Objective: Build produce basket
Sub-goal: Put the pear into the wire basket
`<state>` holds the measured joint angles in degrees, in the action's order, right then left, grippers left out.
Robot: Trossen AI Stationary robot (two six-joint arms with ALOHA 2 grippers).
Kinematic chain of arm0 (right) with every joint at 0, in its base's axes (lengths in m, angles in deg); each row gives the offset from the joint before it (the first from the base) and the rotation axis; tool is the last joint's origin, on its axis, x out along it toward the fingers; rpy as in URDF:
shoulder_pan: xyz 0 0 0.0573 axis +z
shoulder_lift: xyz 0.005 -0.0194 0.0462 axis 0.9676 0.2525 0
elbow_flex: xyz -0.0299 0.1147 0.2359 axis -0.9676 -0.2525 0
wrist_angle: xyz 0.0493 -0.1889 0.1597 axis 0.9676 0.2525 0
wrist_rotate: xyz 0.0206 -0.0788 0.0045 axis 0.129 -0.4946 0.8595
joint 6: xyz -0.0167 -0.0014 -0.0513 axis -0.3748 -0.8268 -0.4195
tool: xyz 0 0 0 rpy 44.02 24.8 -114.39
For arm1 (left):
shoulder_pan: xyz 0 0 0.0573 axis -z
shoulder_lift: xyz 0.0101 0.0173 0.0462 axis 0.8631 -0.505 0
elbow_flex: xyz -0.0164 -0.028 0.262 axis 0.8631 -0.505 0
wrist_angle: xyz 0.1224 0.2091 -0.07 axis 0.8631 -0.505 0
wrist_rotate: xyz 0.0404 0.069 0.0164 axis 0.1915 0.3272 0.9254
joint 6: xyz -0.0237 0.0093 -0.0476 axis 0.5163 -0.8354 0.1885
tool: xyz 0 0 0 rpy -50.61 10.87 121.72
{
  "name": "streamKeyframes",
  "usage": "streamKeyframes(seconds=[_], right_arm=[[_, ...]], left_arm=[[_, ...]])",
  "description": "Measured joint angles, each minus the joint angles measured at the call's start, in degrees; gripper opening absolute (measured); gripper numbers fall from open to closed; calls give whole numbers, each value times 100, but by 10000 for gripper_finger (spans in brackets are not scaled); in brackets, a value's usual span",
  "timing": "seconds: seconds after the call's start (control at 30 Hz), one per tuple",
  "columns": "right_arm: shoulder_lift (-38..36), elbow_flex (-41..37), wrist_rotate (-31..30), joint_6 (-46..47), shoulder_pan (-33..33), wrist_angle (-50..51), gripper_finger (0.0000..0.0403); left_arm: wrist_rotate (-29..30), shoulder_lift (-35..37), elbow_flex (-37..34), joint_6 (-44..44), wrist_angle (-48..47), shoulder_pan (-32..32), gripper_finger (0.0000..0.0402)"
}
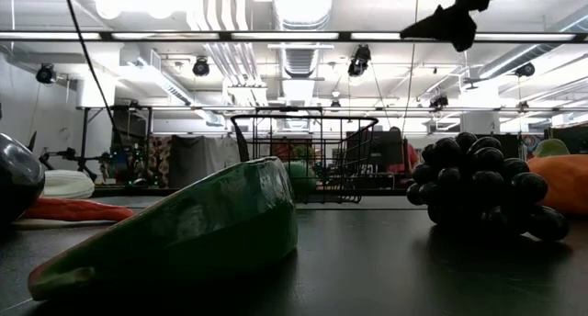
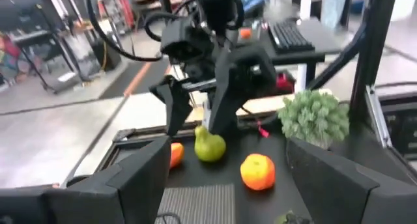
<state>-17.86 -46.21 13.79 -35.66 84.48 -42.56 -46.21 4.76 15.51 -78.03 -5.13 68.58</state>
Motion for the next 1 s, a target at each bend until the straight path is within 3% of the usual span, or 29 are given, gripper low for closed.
streamKeyframes(seconds=[0.33,0.57,0.77,1.0], right_arm=[[1101,1976,-53,1845,-34,4559,325],[1585,2534,147,3395,-56,7545,325],[1358,2237,939,3430,-175,7405,325],[1229,1598,1225,3176,-685,7393,325]], left_arm=[[10,529,-1183,5,1385,4,286],[22,657,-1519,8,1712,0,286],[27,666,-1519,4,1730,0,286],[27,673,-1519,2,1833,0,286]])
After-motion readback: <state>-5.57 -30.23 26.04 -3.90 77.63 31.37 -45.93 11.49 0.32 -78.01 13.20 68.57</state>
